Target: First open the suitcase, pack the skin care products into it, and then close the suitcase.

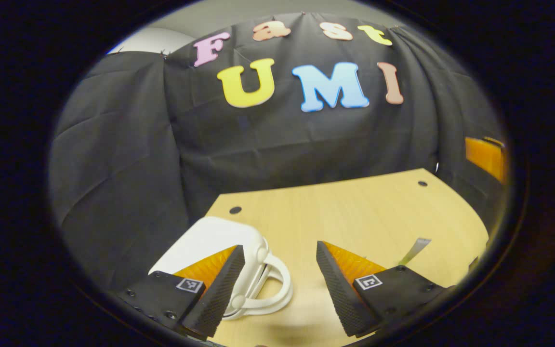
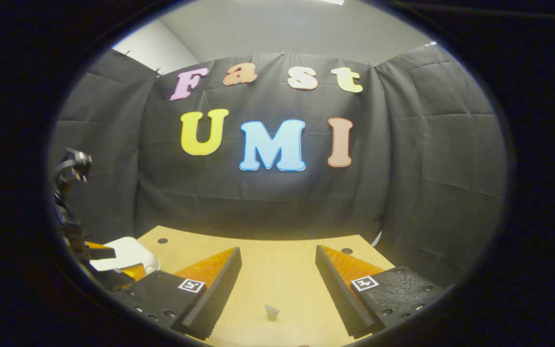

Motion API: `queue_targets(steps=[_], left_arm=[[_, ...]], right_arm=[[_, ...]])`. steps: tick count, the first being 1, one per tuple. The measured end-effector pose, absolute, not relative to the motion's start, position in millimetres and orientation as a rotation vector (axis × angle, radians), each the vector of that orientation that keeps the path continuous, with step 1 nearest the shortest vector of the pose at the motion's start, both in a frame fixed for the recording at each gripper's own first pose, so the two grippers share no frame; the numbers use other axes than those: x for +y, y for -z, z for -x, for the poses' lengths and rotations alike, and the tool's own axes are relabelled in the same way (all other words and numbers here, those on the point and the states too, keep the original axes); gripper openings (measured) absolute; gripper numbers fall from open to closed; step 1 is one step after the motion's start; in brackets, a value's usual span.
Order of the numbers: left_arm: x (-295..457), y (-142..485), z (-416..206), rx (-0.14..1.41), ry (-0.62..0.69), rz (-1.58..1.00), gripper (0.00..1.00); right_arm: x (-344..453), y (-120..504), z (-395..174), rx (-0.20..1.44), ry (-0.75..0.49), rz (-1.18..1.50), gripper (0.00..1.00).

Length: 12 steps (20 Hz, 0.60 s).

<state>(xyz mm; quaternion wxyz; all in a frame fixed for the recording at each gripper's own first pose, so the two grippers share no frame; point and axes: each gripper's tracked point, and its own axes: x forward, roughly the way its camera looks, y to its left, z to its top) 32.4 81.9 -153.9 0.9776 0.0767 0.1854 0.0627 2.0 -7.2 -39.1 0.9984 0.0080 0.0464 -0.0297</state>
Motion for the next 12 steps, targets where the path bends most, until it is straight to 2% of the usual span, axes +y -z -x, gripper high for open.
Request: queue_targets(steps=[5,9,11,12], left_arm=[[81,227,-47,0.564,0.042,-0.249,0.99],[88,278,-55,0.695,0.119,-0.373,0.99],[94,293,-68,0.721,0.12,-0.403,0.94],[98,302,-74,0.74,0.108,-0.404,0.88]], right_arm=[[-20,56,-3,0.152,0.093,-0.035,0.94],[-18,62,-5,0.172,0.092,-0.037,0.94],[-17,66,-9,0.182,0.089,-0.037,0.94],[-18,68,-10,0.187,0.088,-0.037,0.94]])
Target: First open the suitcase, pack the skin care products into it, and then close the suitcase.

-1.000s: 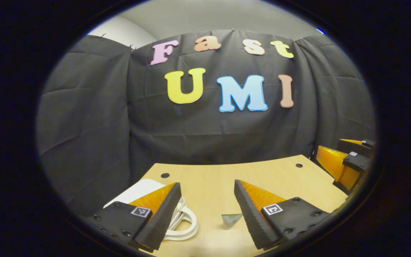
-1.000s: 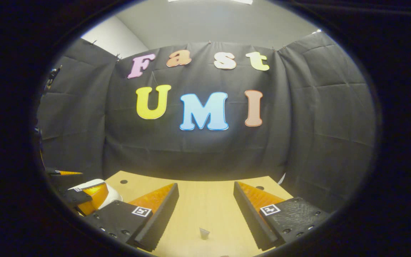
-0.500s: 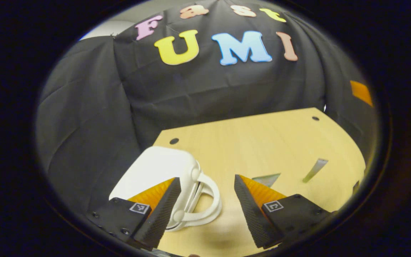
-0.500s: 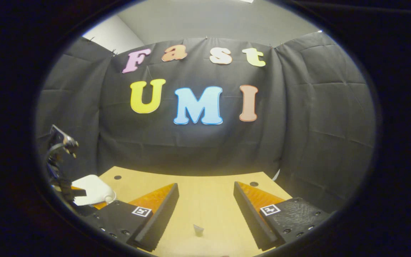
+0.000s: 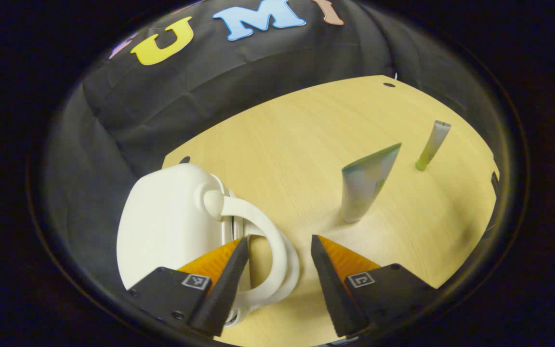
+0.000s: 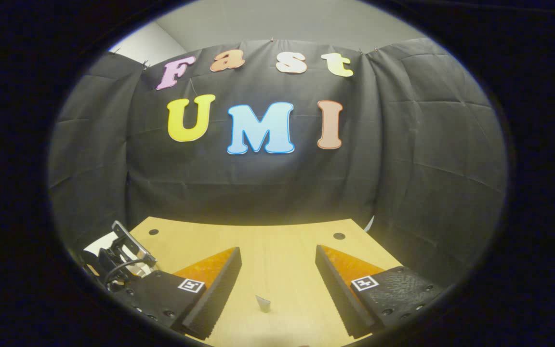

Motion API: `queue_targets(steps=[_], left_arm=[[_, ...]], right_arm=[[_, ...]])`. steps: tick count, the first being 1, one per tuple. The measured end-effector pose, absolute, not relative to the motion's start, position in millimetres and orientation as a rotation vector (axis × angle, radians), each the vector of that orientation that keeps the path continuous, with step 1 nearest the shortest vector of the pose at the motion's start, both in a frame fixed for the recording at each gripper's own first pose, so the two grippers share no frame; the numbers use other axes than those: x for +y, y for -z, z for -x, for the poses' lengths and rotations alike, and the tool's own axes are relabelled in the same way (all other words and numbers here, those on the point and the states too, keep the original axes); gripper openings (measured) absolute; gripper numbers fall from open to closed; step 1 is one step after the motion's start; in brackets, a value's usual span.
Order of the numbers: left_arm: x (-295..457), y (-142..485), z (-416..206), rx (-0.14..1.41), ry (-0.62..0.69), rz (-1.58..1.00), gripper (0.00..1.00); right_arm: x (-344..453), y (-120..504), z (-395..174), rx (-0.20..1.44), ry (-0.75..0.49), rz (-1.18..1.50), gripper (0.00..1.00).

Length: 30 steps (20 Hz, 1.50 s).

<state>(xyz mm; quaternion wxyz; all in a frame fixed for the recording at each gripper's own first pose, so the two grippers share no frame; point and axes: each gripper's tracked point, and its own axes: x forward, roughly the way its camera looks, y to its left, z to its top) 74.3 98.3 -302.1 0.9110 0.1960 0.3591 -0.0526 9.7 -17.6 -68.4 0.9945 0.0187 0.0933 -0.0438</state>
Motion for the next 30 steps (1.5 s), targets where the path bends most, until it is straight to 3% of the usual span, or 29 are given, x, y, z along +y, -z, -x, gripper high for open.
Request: queue_targets(steps=[3,5,11,17,23,30], left_arm=[[96,323,-73,0.819,0.073,-0.311,0.24],[104,321,-78,0.831,0.044,-0.325,0.19],[87,273,-75,0.78,0.074,-0.145,0.19],[88,161,-61,0.64,0.06,-0.145,0.19],[214,41,-50,0.469,-0.084,-0.264,0.18],[421,-2,-37,0.483,-0.4,-0.644,0.17]], right_arm=[[-22,73,-13,0.203,0.096,-0.042,0.94],[-25,78,-16,0.214,0.104,-0.06,0.94],[-23,86,-22,0.239,0.095,-0.082,0.94],[-12,94,-22,0.255,0.052,-0.06,0.94],[-2,102,-19,0.277,0.017,-0.067,0.94],[-7,111,-14,0.303,0.035,-0.076,0.94]])
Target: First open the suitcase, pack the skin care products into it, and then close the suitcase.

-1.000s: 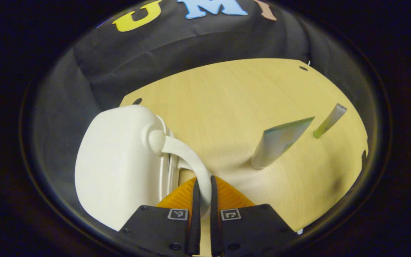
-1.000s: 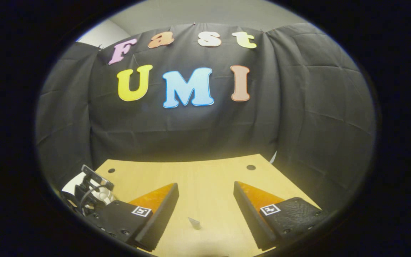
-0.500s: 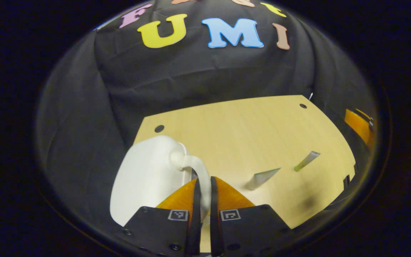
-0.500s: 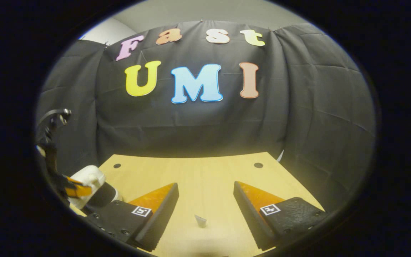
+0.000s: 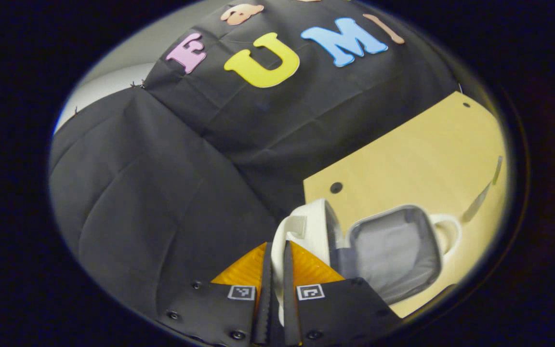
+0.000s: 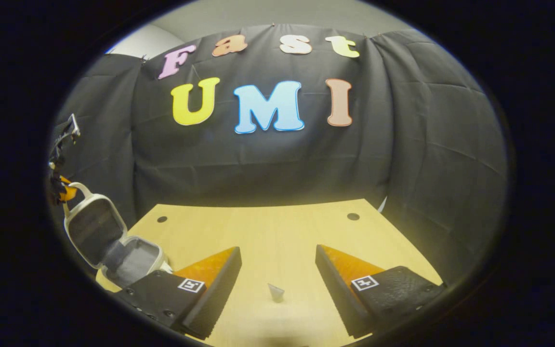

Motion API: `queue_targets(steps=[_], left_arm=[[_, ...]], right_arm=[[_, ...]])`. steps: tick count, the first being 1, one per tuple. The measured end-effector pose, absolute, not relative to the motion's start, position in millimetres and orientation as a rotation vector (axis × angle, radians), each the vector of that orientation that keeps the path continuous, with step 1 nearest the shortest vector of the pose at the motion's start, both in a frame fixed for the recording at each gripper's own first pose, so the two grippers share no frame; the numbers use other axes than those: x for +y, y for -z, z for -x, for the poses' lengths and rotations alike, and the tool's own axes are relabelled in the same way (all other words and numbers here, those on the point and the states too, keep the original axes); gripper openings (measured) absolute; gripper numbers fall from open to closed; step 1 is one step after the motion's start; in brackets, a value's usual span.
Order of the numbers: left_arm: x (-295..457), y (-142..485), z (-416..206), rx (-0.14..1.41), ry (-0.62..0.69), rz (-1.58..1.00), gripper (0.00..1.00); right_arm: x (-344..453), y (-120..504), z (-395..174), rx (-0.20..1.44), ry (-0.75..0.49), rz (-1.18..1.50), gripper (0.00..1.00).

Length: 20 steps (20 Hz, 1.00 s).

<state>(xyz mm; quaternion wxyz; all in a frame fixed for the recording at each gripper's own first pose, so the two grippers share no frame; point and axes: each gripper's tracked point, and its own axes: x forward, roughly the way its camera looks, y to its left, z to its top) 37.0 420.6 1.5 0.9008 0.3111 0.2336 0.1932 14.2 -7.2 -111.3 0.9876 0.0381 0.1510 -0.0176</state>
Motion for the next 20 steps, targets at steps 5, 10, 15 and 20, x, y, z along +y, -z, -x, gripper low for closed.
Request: queue_targets(steps=[5,10,15,20], left_arm=[[542,58,-57,0.572,-0.483,-0.614,0.17],[582,129,-73,0.66,-0.509,-0.546,0.17],[589,191,-78,0.731,-0.505,-0.429,0.18],[575,150,-72,0.517,-0.612,-0.416,0.99]], right_arm=[[-2,122,-15,0.35,0.044,-0.073,0.94],[5,120,-25,0.352,0.044,-0.031,0.94],[9,130,-34,0.393,0.037,-0.036,0.94],[-11,146,-32,0.424,0.074,-0.038,0.94]])
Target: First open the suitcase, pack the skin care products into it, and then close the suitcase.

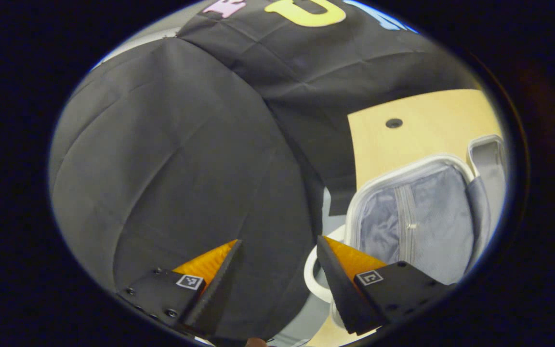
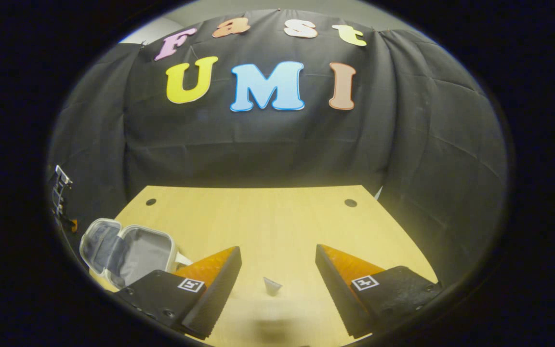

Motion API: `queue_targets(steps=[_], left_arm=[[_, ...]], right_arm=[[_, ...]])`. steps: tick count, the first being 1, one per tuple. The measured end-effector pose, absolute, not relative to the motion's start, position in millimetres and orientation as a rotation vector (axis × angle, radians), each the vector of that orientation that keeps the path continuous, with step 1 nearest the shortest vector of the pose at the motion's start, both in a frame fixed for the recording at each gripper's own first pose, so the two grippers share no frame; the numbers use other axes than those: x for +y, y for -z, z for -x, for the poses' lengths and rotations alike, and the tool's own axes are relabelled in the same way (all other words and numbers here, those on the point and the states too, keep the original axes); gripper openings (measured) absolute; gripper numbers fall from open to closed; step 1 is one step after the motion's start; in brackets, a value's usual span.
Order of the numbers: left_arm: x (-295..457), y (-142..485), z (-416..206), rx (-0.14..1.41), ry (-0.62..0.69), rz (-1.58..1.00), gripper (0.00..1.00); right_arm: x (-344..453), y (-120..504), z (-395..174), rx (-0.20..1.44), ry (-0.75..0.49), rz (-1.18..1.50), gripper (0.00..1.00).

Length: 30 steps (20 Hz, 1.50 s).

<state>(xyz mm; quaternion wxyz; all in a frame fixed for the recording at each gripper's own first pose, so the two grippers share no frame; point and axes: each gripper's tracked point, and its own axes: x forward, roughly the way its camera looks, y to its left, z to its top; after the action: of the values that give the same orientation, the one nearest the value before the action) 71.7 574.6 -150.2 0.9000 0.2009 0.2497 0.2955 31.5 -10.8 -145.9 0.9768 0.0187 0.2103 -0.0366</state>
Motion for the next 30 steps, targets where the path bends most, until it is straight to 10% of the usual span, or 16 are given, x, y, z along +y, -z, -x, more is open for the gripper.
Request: queue_targets(steps=[7,15,30], left_arm=[[342,77,-101,0.205,-0.242,-0.242,0.98],[20,171,-110,0.322,0.279,-0.239,0.99],[-72,275,-197,0.399,0.181,-0.15,0.99]], right_arm=[[-42,169,-18,0.462,0.099,-0.071,0.94],[-29,211,5,0.572,-0.08,-0.07,0.94],[-27,288,38,0.78,-0.207,0.035,0.95]])
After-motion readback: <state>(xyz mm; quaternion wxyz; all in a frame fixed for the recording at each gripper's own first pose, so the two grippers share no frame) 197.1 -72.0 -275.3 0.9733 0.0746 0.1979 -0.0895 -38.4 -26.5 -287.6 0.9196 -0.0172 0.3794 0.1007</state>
